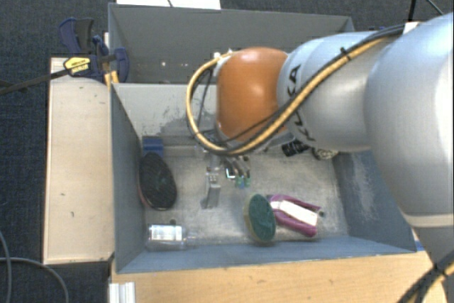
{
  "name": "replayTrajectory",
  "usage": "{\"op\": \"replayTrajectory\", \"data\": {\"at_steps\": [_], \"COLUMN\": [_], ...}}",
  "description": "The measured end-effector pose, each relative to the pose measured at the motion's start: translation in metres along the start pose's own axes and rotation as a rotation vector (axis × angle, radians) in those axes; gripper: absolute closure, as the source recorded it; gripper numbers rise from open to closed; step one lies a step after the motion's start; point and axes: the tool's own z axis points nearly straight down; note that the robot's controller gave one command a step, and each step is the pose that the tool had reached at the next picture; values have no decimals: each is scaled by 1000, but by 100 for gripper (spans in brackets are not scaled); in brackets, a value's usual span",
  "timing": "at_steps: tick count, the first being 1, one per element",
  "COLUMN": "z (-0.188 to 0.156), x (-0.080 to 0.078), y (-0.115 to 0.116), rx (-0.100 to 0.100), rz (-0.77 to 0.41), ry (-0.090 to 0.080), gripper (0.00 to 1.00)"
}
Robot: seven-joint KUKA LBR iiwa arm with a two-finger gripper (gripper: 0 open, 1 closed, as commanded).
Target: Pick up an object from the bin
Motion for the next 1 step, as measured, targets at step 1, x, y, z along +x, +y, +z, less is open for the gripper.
{"op": "replayTrajectory", "data": {"at_steps": [1], "z": [53], "x": [3], "y": [-113], "rx": [2], "rz": [-1], "ry": [-3], "gripper": [0]}}
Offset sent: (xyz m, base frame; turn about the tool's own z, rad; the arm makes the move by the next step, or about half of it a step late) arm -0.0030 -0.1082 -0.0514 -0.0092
